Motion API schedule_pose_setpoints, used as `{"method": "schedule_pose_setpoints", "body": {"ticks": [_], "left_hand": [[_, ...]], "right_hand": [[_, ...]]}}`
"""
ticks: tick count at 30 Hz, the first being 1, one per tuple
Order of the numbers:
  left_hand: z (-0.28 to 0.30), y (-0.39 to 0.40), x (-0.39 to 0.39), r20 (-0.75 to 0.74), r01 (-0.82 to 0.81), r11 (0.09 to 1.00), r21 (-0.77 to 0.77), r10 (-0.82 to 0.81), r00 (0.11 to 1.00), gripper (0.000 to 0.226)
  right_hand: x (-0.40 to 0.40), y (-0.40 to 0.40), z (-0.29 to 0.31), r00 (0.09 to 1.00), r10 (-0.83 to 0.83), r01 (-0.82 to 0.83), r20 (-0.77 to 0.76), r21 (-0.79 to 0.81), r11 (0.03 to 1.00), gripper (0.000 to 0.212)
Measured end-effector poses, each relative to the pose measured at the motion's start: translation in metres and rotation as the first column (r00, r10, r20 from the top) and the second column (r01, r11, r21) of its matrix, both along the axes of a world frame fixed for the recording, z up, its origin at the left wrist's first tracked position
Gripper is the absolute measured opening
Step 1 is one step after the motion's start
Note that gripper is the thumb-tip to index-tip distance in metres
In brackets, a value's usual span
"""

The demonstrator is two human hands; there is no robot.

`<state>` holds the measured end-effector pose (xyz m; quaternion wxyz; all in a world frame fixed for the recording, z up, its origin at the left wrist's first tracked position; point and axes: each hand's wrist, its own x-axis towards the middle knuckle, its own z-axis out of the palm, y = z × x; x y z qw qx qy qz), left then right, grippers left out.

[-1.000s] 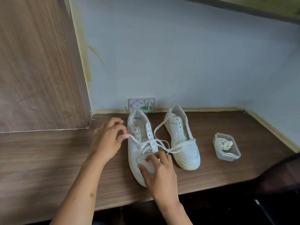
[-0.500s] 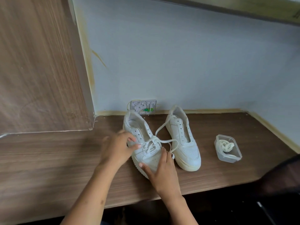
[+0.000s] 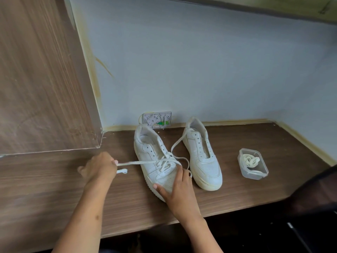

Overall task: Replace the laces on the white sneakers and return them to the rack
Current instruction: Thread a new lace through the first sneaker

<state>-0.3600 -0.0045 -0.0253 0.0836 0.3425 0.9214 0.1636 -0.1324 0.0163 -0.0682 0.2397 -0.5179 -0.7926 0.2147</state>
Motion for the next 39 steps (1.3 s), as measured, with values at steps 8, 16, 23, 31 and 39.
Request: {"method": "schedule_pose_setpoints", "body": {"ticks": [8,16,23,31,39], "left_hand": [[0.013,0.010,0.058,-0.069,0.543,0.812,0.216,-0.542,0.838,0.026],[0.024,0.009,0.048,-0.133,0.260,0.935,0.240,-0.234,0.963,0.018],[0.019,-0.001,0.016,-0.132,-0.026,0.920,0.390,0.084,0.988,0.015],[0.013,0.012,0.053,-0.210,0.513,0.831,0.213,-0.474,0.855,0.026],[0.013,0.016,0.048,-0.307,0.373,0.894,0.248,-0.292,0.906,0.018]], "right_hand": [[-0.001,-0.001,0.002,0.997,-0.003,0.002,0.076,0.022,1.000,0.093],[-0.001,-0.002,0.003,0.996,-0.008,0.009,0.091,-0.003,1.000,0.094],[0.000,-0.003,0.006,0.994,-0.005,0.007,0.105,-0.017,1.000,0.098],[-0.002,-0.002,0.006,0.993,-0.013,0.015,0.118,-0.017,1.000,0.099],[-0.002,0.002,0.004,0.997,-0.040,0.041,0.064,-0.014,0.999,0.083]]}}
